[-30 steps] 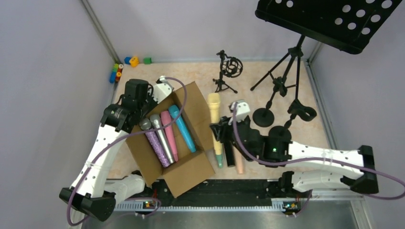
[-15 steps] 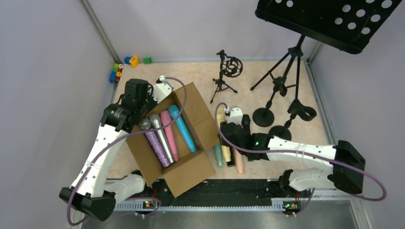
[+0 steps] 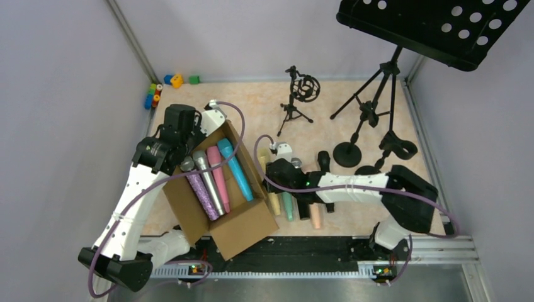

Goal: Attach the microphones to the stand

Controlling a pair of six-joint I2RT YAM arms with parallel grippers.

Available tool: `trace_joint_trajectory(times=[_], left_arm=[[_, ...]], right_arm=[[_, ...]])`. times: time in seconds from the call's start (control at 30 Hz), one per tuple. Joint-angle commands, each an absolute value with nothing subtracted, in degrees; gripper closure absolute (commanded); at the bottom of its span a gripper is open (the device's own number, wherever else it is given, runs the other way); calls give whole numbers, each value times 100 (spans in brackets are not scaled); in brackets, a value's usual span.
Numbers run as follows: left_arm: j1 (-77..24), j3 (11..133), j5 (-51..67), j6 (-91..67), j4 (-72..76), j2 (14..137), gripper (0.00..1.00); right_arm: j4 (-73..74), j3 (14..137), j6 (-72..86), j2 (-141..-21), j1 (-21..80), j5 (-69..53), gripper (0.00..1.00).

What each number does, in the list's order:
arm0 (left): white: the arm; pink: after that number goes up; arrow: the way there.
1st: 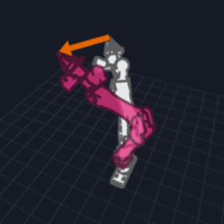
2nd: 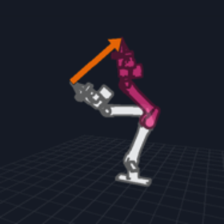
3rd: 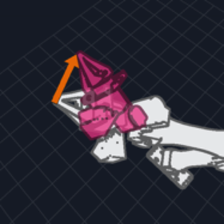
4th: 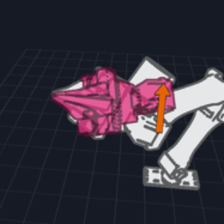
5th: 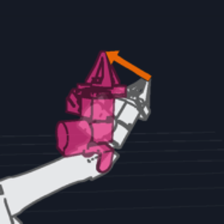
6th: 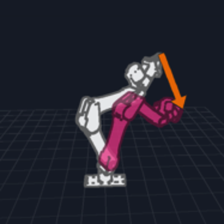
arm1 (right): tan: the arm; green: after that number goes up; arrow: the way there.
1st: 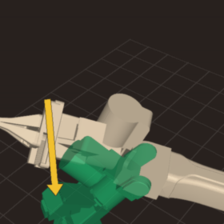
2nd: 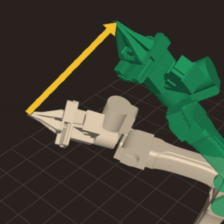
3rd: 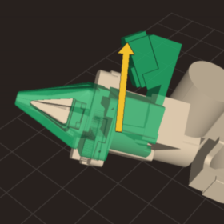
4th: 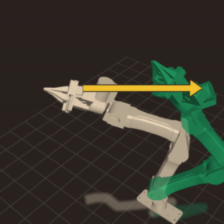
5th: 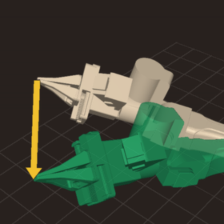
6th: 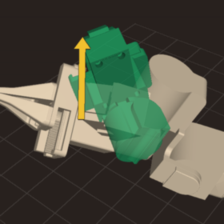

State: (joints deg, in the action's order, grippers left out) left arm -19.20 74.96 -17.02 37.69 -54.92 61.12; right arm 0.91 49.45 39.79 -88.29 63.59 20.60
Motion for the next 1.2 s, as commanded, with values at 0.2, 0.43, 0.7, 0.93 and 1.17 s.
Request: trace_joint_trajectory(times=[0.2, 0.43, 0.7, 0.93, 1.17], left_arm=[[-1920, 7550, -1622, 3697, -4859, 5862, 100], [-1921, 7637, -1467, 3615, -5059, 5834, 100], [-1924, 7412, -1360, 3626, -5004, 5696, 100], [-1920, 7305, -1445, 3480, -4891, 5715, 100], [-1923, 7308, -1439, 3387, -4820, 5730, 100]], right_arm=[[-26, 5999, 4150, -10202, 6321, 2053, 100], [296, 5655, 4195, -9769, 6275, 2229, 55], [887, 6171, 3892, -9331, 6293, 2210, 32], [1064, 6551, 3462, -8284, 6438, 2970, 27], [905, 6821, 2805, -7945, 7341, 3974, 30]])
